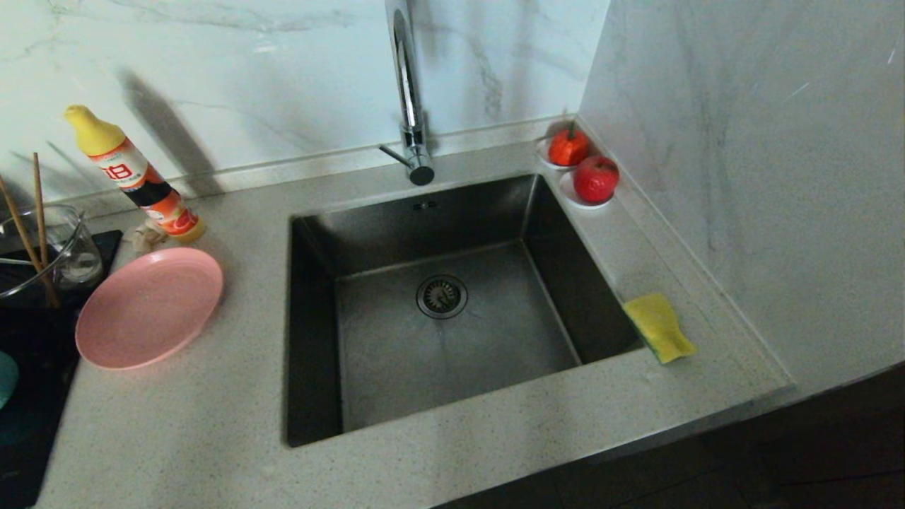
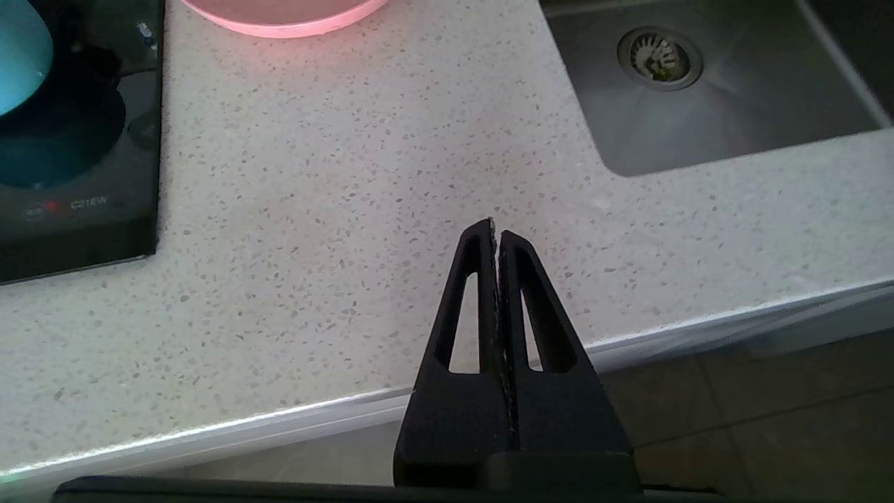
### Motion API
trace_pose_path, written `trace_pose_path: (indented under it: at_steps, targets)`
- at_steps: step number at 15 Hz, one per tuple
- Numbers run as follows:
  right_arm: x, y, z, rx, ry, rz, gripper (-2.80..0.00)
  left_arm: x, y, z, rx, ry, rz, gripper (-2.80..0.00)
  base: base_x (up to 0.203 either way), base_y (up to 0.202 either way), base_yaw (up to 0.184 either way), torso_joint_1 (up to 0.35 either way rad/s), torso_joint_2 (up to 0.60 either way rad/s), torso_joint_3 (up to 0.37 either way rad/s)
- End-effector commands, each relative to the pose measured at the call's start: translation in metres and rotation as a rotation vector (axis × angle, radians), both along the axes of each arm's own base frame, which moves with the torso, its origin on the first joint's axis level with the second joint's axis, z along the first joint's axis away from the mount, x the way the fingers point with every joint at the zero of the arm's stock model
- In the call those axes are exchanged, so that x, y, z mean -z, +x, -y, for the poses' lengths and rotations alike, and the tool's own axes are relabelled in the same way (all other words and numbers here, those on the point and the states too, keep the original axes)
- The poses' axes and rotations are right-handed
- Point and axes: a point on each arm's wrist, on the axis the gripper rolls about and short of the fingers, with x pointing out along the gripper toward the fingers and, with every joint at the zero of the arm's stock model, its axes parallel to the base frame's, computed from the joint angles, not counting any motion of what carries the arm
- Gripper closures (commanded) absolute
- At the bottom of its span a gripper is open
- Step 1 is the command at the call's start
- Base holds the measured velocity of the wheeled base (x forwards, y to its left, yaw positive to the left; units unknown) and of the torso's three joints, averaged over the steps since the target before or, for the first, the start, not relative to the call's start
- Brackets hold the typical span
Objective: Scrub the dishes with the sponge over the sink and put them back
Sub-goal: Turn on the faucet
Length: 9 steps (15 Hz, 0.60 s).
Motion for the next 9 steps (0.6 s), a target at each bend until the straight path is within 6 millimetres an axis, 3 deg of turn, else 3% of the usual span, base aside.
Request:
trace_pose_path:
  at_steps: [1,3,5,7,9]
  targets:
    - [0.000,0.000,0.000,0.000,0.000,0.000,0.00,-0.001,0.000,0.000,-0.002,0.028,0.001,0.00,0.000,0.000,0.000,0.000,0.00,0.000]
    - [0.000,0.000,0.000,0.000,0.000,0.001,0.00,-0.035,-0.009,0.000,0.002,0.067,0.093,0.00,0.000,0.000,0.000,0.000,0.00,0.000]
    - [0.000,0.000,0.000,0.000,0.000,0.000,0.00,-0.088,-0.012,0.001,0.028,0.077,0.143,0.00,0.000,0.000,0.000,0.000,0.00,0.000]
    - [0.000,0.000,0.000,0.000,0.000,0.000,0.00,-0.138,0.011,0.001,0.044,0.075,0.082,0.00,0.000,0.000,0.000,0.000,0.00,0.000]
    - [0.000,0.000,0.000,0.000,0.000,0.001,0.00,-0.182,0.053,0.002,0.062,0.060,0.004,0.00,0.000,0.000,0.000,0.000,0.00,0.000]
